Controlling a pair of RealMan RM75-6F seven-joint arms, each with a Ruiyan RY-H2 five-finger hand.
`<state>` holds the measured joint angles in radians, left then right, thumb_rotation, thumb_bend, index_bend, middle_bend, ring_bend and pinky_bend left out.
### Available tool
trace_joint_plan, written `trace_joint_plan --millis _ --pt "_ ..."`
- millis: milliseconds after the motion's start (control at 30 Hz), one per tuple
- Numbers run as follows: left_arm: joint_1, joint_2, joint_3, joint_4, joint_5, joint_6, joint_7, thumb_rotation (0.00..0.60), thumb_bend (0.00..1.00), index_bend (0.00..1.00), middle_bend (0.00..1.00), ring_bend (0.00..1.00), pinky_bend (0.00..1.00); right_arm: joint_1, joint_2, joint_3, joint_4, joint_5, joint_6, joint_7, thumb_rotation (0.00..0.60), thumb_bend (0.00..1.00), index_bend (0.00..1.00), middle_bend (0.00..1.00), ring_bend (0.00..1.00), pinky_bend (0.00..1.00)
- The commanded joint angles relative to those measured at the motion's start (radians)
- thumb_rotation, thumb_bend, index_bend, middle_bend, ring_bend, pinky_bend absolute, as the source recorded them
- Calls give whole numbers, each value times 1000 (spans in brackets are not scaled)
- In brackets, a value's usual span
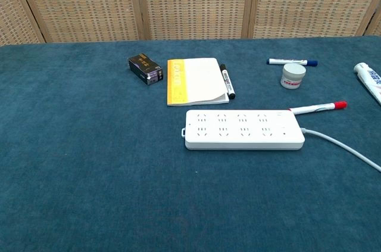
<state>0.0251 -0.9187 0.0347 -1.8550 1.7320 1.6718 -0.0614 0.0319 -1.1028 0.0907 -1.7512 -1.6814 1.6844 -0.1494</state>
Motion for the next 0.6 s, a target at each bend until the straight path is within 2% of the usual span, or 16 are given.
trace_joint_plan --millis 33,300,333,367,400,433,467,500,533,567,600 --pt "1 0 0 -1 0 2 0 600 0 0 0 0 0 0 0 -1 -1 -2 -2 -2 600 0 14 0 0 0" --pt "-4 -4 -4 -2 -8 -10 12 600 0 0 0 0 0 17 5 -1 -11 15 -45 -4 600 0 14 4 0 0" --pt "-7 -5 -6 -4 -13 -17 17 600 0 0 0 0 0 25 -2 11 -6 25 -50 -9 600 0 14 37 20 2" --pt "-11 -6 -8 -7 -19 -25 22 600 0 0 0 0 0 37 -15 26 6 33 -53 -17 600 0 14 108 80 44" --pt "-14 -6 -9 -9 -22 -31 25 600 0 0 0 0 0 46 -24 36 16 37 -58 -23 600 0 14 174 142 102" --pt "-18 -6 -10 -12 -26 -39 31 600 0 0 0 0 0 62 -36 50 28 45 -69 -30 600 0 14 285 267 248" --pt "-21 -7 -12 -16 -29 -45 38 600 0 0 0 0 0 79 -45 61 34 53 -87 -39 600 25 14 396 394 446" --pt "-25 -9 -15 -19 -32 -50 46 600 0 0 0 0 0 98 -51 70 37 58 -110 -43 600 66 14 468 476 579" --pt "-27 -11 -18 -21 -35 -53 52 600 0 0 0 0 0 112 -53 74 35 61 -128 -42 600 161 16 568 583 750" --pt "-30 -14 -20 -23 -40 -58 61 600 0 0 0 0 0 134 -56 82 33 64 -156 -35 600 287 26 652 667 876" --pt "-33 -17 -23 -26 -46 -63 68 600 0 0 0 0 0 160 -60 87 28 69 -193 -20 600 370 36 691 710 930"
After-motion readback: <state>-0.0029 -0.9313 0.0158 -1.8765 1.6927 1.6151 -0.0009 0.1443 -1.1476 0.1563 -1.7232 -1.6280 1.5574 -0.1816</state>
